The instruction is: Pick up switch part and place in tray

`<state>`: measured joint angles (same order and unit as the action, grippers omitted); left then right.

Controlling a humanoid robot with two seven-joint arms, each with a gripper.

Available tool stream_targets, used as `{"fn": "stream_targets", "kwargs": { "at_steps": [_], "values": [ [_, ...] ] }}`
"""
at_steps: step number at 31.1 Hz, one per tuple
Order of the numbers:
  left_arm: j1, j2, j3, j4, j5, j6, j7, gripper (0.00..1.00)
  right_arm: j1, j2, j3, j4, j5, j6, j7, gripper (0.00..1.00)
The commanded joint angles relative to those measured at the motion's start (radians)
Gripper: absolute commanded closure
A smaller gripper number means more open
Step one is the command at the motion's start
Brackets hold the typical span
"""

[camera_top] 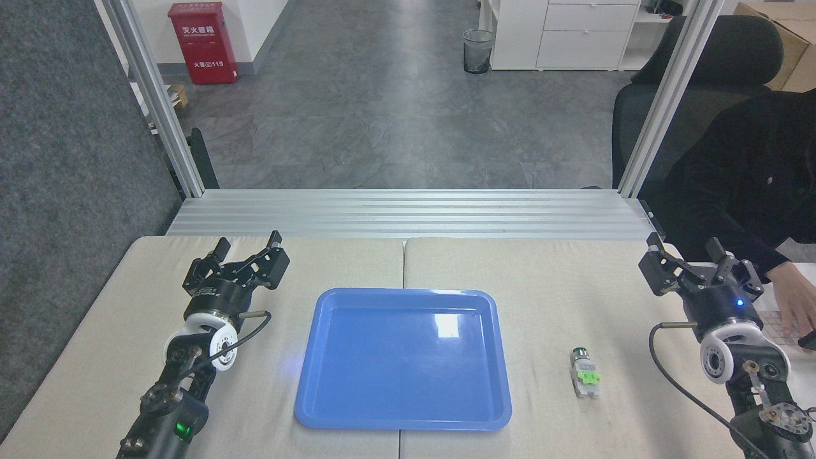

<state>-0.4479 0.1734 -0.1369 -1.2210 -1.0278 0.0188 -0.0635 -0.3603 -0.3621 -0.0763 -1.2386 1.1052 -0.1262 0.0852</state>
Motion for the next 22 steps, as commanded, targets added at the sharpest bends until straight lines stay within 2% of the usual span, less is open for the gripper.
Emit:
{"fn": "stream_targets", "kwargs": {
  "at_steps": [1,22],
  "values": [
    [0.000,0.000,-0.001,0.000,0.000,0.000,0.001,0.00,0.003,-0.001,0.000,0.001,-0.001,0.000,-0.002,0.01],
    [0.000,0.000,0.000,0.000,0.000,0.000,0.001,0.00,0.003,0.000,0.000,-0.001,-0.001,0.007,-0.002,0.02]
  ]
}}
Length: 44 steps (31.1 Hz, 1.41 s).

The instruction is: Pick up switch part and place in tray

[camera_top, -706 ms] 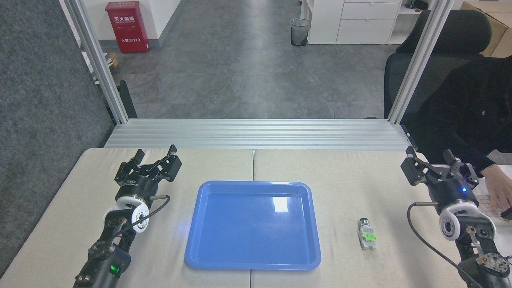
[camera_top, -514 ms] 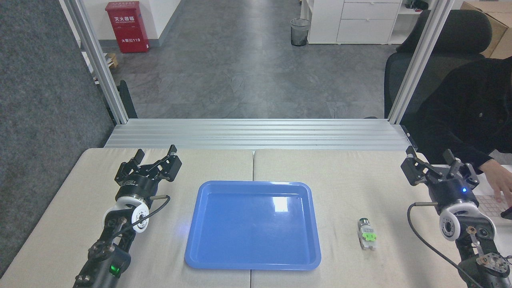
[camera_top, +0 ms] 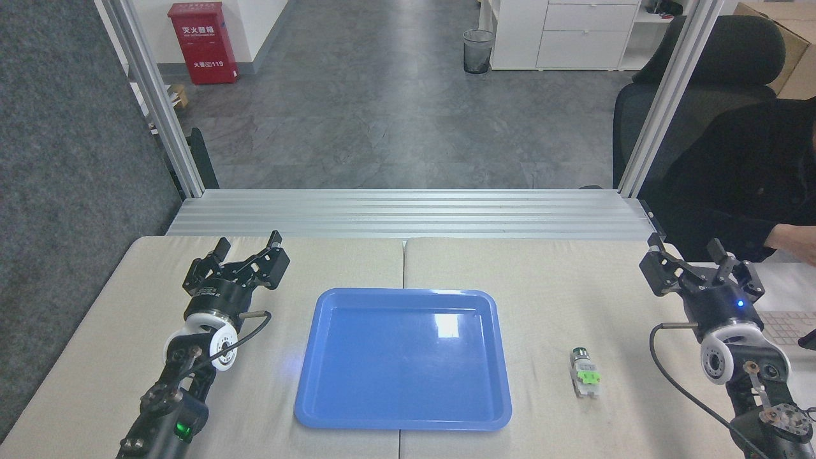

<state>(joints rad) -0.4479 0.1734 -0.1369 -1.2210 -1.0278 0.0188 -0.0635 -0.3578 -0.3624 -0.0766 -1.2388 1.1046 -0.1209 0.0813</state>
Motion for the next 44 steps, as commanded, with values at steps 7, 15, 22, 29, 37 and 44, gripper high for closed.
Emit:
{"fn": "stream_targets", "kwargs": {
  "at_steps": [7,15,22,29,37,44],
  "values": [
    [0.000,0.000,0.000,0.000,0.000,0.000,0.001,0.00,0.000,0.000,0.000,-0.001,0.000,0.001,0.002,0.02],
    [0.000,0.000,0.000,0.000,0.000,0.000,0.001,0.00,0.000,0.005,0.000,-0.001,0.000,0.001,0.002,0.02],
    [0.000,0.000,0.000,0.000,0.000,0.000,0.001,0.00,0.000,0.005,0.000,-0.001,0.000,0.001,0.002,0.03],
    [0.000,0.000,0.000,0.000,0.000,0.000,0.001,0.00,0.000,0.010,0.001,-0.001,0.000,0.001,0.002,0.03],
    [0.000,0.000,0.000,0.000,0.000,0.000,0.001,0.00,0.016,0.025,0.001,-0.001,0.001,0.000,0.002,0.03],
    [0.000,0.000,0.000,0.000,0.000,0.000,0.001,0.00,0.039,0.029,0.015,-0.014,0.003,0.000,0.002,0.04]
  ]
}}
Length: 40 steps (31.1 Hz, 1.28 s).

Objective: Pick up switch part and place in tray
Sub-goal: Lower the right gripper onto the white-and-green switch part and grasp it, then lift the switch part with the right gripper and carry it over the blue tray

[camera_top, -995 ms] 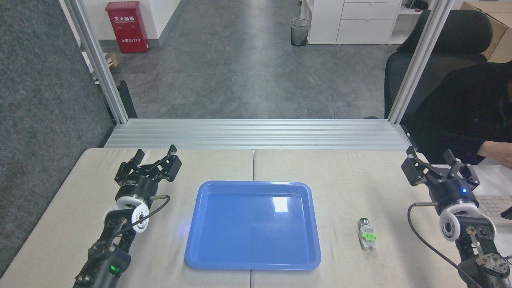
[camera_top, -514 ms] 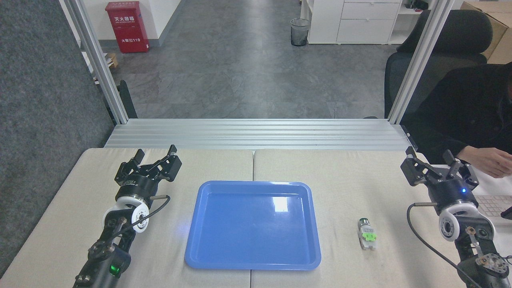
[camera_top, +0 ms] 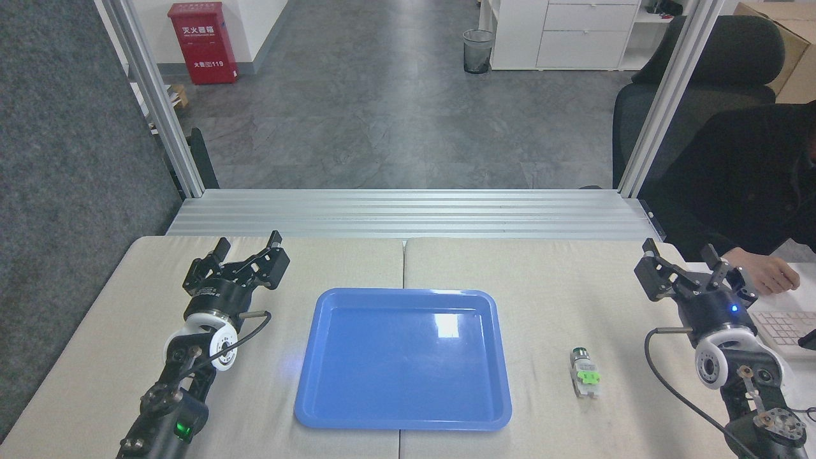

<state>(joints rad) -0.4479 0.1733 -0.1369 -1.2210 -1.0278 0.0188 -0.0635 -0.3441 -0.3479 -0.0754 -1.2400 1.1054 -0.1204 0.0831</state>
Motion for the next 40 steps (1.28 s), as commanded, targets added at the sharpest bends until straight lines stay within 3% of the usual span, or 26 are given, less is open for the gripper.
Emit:
{"fn": "stream_targets", "kwargs": {
  "at_steps": [1,6,10,17,24,33,38,40],
  "values": [
    [0.000,0.000,0.000,0.000,0.000,0.000,0.001,0.00,0.043,0.023,0.020,-0.024,0.004,-0.001,0.000,0.04],
    [0.000,0.000,-0.001,0.000,0.000,0.000,0.001,0.00,0.103,0.099,0.069,-0.041,0.025,0.001,0.001,0.06],
    [0.000,0.000,0.000,0.000,0.000,0.000,0.001,0.00,0.164,0.145,0.098,-0.039,0.092,0.002,0.001,0.07],
    [0.000,0.000,0.000,0.000,0.000,0.000,0.001,0.00,0.195,0.176,0.157,-0.036,0.174,0.010,0.004,0.07],
    [0.000,0.000,-0.001,0.000,0.000,0.000,0.001,0.00,0.261,0.256,0.164,-0.035,0.177,0.036,0.004,0.07],
    [0.000,0.000,0.000,0.000,0.000,0.000,0.001,0.00,0.277,0.273,0.163,-0.009,0.175,0.042,0.004,0.08],
    [-0.001,0.000,0.000,0.000,0.000,0.000,0.001,0.00,0.287,0.273,0.163,0.004,0.175,0.053,0.004,0.18],
    [0.000,0.000,0.000,0.000,0.000,0.000,0.001,0.00,0.287,0.273,0.163,0.013,0.175,0.056,0.006,0.30]
  ]
}}
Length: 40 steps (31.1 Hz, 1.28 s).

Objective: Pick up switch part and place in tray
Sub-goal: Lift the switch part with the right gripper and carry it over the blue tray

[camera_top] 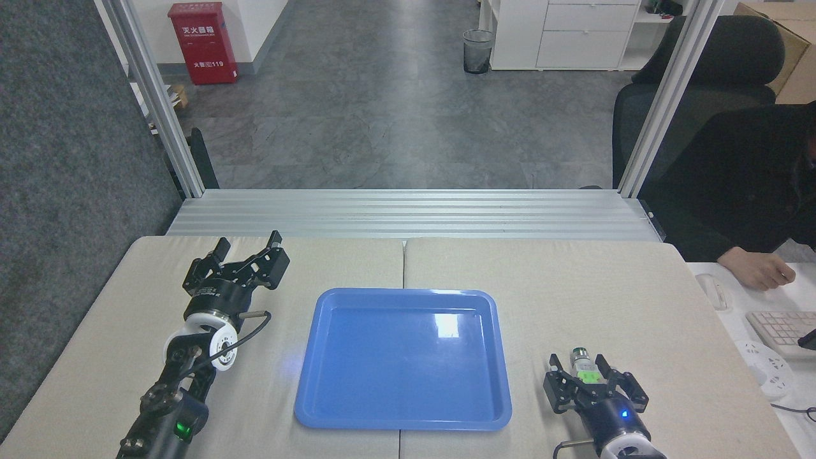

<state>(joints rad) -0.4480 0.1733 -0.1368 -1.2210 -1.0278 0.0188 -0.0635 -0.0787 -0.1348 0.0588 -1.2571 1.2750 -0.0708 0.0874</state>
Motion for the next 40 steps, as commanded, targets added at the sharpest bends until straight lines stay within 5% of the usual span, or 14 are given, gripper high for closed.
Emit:
{"fn": "stream_targets", "kwargs": {
  "at_steps": [1,9,15,21,25,30,34,40],
  "values": [
    [0.000,0.000,0.000,0.000,0.000,0.000,0.001,0.00,0.022,0.060,0.029,0.042,0.006,0.012,0.002,0.36],
    [0.000,0.000,0.000,0.000,0.000,0.000,0.001,0.00,0.008,0.055,0.026,0.077,-0.003,0.069,0.000,0.71],
    [0.000,0.000,-0.001,0.000,0.000,0.000,0.001,0.00,-0.068,0.057,0.003,0.053,-0.032,0.121,-0.011,0.80],
    [0.000,0.000,0.000,0.000,0.000,0.000,0.001,0.00,-0.187,0.057,-0.022,-0.085,-0.085,0.158,0.014,0.81],
    [0.000,0.000,-0.001,0.000,0.000,0.000,0.001,0.00,-0.216,0.069,0.126,-0.165,-0.083,0.157,0.060,0.82],
    [0.000,0.000,0.000,0.000,0.000,0.000,0.001,0.00,-0.178,0.148,0.373,-0.226,-0.066,0.164,0.069,0.82],
    [0.000,0.000,0.000,0.000,0.000,0.000,0.001,0.00,-0.113,0.219,0.487,-0.199,0.000,0.167,0.069,0.82],
    [0.000,0.000,0.000,0.000,0.000,0.000,0.001,0.00,-0.110,0.222,0.559,-0.073,0.004,0.172,0.084,0.82]
  ]
}}
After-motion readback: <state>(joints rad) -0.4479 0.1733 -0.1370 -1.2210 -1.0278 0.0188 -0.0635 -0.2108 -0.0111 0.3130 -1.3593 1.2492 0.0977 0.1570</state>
